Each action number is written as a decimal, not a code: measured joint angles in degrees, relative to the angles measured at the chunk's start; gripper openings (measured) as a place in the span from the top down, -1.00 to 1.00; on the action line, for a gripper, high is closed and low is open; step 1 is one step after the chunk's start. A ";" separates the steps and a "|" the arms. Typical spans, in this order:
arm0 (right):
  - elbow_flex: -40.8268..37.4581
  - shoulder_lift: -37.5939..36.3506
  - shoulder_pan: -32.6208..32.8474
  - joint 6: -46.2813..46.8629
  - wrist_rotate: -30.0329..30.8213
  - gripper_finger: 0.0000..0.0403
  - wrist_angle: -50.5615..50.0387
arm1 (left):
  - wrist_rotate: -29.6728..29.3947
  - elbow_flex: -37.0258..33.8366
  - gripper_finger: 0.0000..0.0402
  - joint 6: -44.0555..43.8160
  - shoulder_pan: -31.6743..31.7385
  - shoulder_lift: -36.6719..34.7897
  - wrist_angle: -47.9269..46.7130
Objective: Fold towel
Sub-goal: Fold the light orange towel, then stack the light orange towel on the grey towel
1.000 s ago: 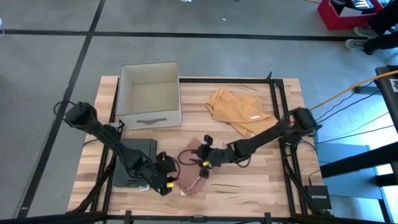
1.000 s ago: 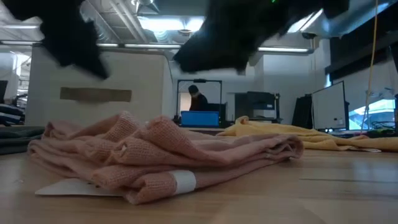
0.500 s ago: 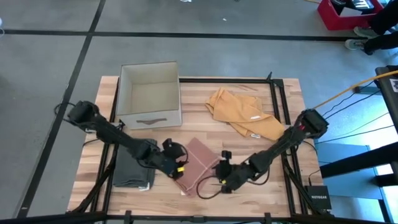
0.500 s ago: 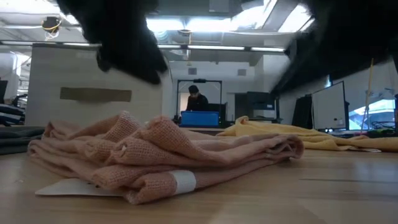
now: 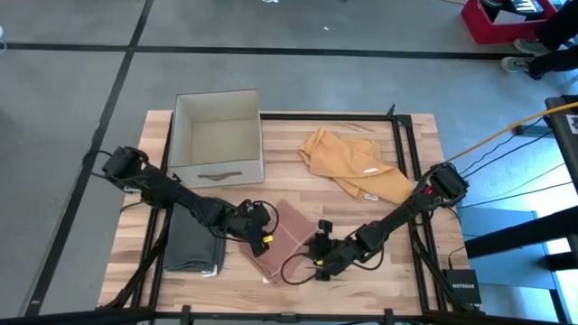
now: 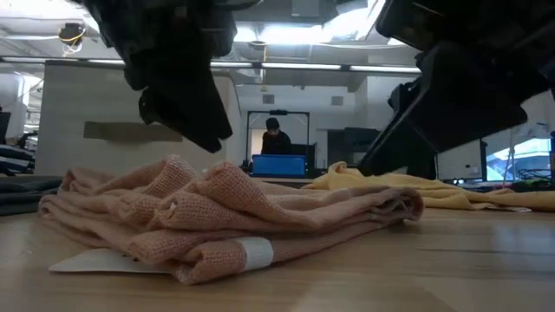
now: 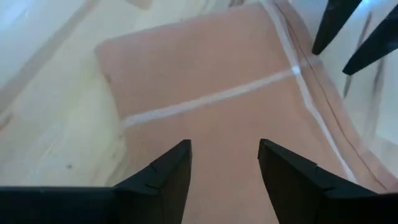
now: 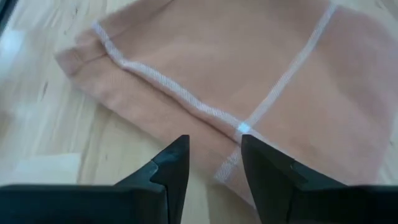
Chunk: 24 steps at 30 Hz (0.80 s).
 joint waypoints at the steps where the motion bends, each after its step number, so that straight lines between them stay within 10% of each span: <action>1: 0.22 0.00 0.01 0.02 0.17 0.26 0.03 | 0.45 -0.02 0.11 0.04 0.38 -0.53 -0.30; 24: 0.51 -0.07 -0.10 7.41 -1.58 0.26 -9.75 | 22.35 -0.09 -0.28 3.21 14.01 7.24 -0.73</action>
